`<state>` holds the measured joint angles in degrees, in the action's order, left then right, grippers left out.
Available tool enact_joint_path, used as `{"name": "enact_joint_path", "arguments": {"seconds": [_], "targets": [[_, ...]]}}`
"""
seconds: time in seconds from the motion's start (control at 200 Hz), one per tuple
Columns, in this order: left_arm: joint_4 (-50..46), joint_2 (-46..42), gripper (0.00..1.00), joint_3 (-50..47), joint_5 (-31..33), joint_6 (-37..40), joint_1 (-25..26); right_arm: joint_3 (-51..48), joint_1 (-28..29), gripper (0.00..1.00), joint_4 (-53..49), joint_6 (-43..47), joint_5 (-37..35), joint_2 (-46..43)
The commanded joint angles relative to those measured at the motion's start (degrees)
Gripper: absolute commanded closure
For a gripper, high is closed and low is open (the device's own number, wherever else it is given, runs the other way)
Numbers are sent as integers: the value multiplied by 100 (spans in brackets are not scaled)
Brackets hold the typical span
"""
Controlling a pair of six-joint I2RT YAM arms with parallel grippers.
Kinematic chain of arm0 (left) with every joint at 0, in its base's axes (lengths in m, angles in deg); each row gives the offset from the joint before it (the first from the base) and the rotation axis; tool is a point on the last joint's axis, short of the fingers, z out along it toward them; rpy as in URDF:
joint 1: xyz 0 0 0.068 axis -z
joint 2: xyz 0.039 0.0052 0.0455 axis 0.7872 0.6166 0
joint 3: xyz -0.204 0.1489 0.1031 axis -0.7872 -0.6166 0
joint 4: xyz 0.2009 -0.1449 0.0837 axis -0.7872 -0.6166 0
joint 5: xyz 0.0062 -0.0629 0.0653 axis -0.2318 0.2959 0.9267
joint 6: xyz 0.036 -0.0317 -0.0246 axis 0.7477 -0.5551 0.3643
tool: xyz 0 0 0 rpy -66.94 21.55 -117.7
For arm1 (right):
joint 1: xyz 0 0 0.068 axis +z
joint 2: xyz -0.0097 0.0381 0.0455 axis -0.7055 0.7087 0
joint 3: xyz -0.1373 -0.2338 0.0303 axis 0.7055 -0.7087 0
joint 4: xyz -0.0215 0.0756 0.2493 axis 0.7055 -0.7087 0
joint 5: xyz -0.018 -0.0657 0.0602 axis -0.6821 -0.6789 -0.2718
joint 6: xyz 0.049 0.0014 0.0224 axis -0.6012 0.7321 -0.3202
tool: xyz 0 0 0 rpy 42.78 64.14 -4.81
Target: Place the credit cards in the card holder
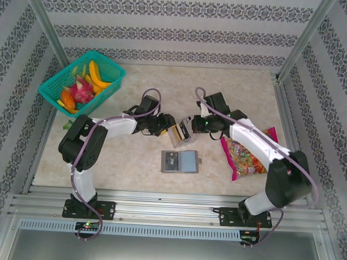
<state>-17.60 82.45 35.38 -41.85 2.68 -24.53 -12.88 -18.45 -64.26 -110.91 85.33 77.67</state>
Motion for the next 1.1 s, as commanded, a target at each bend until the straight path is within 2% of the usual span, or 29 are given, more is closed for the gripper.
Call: {"name": "enact_joint_path", "arguments": {"seconds": [0.0, 0.105, 0.34, 0.6, 0.729, 0.924, 1.094], "targets": [[-157, -568, 46, -119, 171, 407, 72, -580, 91, 100, 831, -705, 454, -572], [340, -982, 46, -559, -114, 330, 124, -1110, 84, 100, 1351, -1273, 716, -1049], [2087, -1677, 44, -1760, -877, -351, 522, -2255, 91, 100, 2998, -2631, 1453, -1684], [3454, -1712, 46, -2272, -1018, -981, 950, -2672, 83, 100, 3431, -2965, 1605, -1893], [3825, -1782, 54, -2438, -987, -1103, 978, -2756, 66, 100, 3547, -3025, 1622, -1887], [3792, -1978, 73, -2458, -967, -1028, 978, -2857, -29, 100, 3723, -3135, 1783, -1791], [3659, -2152, 84, -2497, -934, -928, 978, -2918, -124, 100, 3766, -3203, 1832, -1666]]}}
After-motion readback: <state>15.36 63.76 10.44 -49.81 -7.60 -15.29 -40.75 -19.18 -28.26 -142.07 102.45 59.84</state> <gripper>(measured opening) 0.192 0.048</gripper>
